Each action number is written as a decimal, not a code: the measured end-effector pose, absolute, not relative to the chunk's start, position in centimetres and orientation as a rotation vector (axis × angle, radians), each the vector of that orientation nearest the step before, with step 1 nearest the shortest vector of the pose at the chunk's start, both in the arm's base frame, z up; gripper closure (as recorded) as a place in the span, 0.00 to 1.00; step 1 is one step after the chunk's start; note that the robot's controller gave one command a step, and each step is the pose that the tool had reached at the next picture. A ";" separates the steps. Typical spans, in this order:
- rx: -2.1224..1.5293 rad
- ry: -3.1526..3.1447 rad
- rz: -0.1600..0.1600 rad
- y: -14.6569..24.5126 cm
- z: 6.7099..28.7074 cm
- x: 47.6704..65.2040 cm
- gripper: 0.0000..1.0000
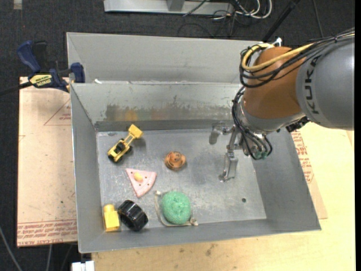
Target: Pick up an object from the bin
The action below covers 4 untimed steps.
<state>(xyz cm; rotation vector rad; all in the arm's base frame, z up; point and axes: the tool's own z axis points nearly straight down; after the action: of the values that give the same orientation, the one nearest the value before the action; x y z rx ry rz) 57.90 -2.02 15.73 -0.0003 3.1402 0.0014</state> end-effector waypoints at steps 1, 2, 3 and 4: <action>-0.158 3.132 0.000 2.6 11.7 59.8 0.00; -0.236 3.132 0.002 6.0 13.0 60.6 0.00; -0.209 3.131 0.003 6.6 13.1 61.2 0.00; 0.079 3.138 0.003 7.1 8.1 60.2 0.00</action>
Offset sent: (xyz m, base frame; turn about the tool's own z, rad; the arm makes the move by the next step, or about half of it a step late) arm 0.0282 0.0829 -0.0220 -0.1519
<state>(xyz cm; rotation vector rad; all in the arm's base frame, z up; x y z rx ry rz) 60.24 7.07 8.11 0.0786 3.1378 0.0028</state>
